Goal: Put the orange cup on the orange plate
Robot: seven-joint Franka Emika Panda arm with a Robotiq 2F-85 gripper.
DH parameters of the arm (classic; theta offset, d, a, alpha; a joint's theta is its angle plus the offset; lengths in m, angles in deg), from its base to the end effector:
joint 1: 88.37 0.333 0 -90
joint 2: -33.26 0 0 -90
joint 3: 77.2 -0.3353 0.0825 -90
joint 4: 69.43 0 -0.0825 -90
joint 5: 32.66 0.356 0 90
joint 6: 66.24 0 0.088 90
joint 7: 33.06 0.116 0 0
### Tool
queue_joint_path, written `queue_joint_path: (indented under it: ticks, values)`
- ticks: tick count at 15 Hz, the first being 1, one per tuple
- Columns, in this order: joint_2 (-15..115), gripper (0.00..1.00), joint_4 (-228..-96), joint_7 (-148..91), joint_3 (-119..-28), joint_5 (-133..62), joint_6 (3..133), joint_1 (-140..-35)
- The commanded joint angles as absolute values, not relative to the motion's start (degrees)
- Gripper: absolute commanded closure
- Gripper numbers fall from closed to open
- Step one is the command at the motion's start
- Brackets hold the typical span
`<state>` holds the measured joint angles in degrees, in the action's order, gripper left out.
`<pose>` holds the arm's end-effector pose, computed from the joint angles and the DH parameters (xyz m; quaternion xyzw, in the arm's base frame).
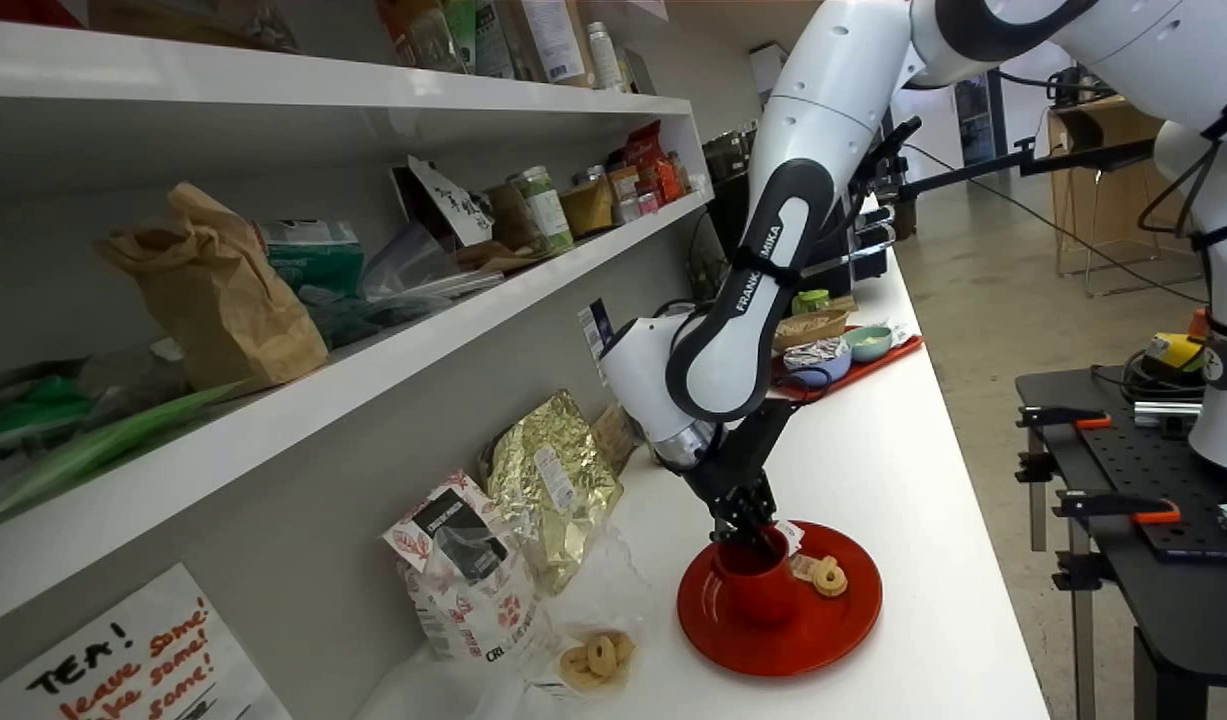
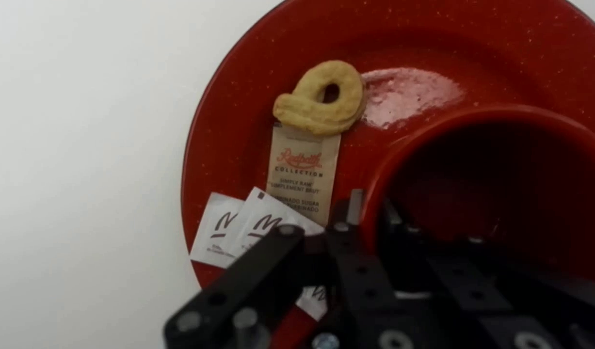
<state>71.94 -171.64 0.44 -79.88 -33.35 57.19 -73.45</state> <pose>0.5839 0.1826 0.1823 0.9791 -0.1355 -0.1412 0.0556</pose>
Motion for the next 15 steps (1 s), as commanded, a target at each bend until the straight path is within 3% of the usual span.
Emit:
queue_joint_path:
  ticks: [1,8,9,10,14,15]
  values:
    - [73.76,0.98,-168.92,-1.16,-79.88,-31.05,54.87,-73.84]
    - [74.95,0.98,-167.91,-2.54,-79.96,-28.17,53.62,-75.53]
    - [75.06,0.69,-167.64,-3.31,-80.11,-27.45,52.8,-76.05]
    - [73.86,0.93,-170.06,-1.38,-79.17,-28.7,55.5,-74.52]
    - [73.96,0.69,-169.66,-2.28,-79.13,-27.97,54.57,-75.19]
    - [73.96,0.44,-169.66,-2.29,-79.14,-27.96,54.56,-75.19]
